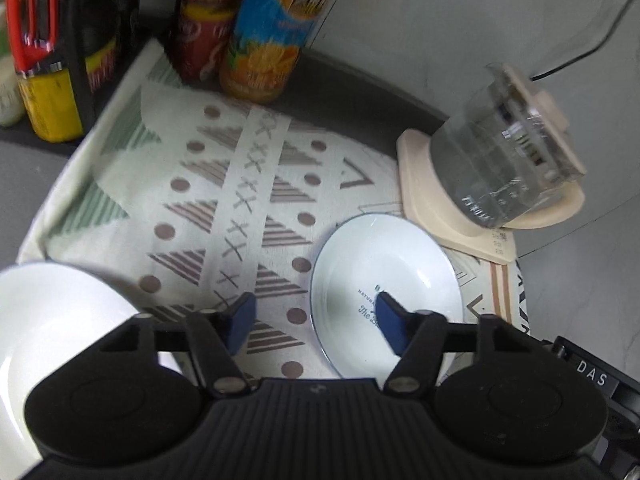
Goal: Organize plates and bowls
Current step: 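Close both grippers on the rim of the 'BAKERY' plate, then carry the 'BAKERY' plate with both grippers onto the 'Sweet' plate stack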
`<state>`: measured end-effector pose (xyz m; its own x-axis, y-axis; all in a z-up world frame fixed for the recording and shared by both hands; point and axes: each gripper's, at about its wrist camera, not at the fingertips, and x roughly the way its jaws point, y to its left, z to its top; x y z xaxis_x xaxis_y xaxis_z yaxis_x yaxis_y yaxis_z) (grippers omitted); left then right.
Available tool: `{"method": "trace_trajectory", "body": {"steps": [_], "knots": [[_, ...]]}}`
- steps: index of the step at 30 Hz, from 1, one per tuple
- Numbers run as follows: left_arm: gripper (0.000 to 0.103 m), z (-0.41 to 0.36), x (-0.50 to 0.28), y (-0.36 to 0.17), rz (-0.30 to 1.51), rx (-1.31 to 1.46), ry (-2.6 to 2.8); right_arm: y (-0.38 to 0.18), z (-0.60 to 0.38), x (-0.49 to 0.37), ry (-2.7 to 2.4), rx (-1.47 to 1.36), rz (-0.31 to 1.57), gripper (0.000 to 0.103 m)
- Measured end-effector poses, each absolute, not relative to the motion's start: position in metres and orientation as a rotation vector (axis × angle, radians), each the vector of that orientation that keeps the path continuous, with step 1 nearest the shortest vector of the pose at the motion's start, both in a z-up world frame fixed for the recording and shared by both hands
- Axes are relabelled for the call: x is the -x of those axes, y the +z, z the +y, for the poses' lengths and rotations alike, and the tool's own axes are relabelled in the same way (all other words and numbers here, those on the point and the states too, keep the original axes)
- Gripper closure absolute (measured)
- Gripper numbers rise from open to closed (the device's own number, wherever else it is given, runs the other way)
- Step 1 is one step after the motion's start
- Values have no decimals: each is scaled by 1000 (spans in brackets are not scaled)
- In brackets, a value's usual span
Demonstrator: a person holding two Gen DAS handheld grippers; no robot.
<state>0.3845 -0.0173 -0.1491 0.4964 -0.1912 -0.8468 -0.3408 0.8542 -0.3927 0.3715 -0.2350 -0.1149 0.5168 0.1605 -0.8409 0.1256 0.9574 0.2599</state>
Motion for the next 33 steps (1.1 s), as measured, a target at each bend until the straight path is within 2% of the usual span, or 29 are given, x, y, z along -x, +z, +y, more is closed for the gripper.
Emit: {"method": "trace_trajectory", "body": {"steps": [4,8,12,20,24,27,33], "knots": [[58,-19,-396,-167,1107,581,119,-128,-243,-384,17,-301,1067,41],[69,-21,-406,-182,1142,600,135,-145,-251,-396,19,-299,1114,58],[78,-26,-415,-193,1172,607,128,-161,-258,-407,12,-318,1170,65],[83,-35,-425,-205,1205,598,114,-185,-262,-421,25,-318,1243,75],[91,-37,-428,-210,1222,597,107,-195,-262,-428,40,-330,1279,83],[92,-38,-427,-214,1228,597,102,-201,-260,-429,49,-319,1294,86],[93,-41,-426,-213,1220,568,98,-205,-257,-431,73,-319,1306,88]]}}
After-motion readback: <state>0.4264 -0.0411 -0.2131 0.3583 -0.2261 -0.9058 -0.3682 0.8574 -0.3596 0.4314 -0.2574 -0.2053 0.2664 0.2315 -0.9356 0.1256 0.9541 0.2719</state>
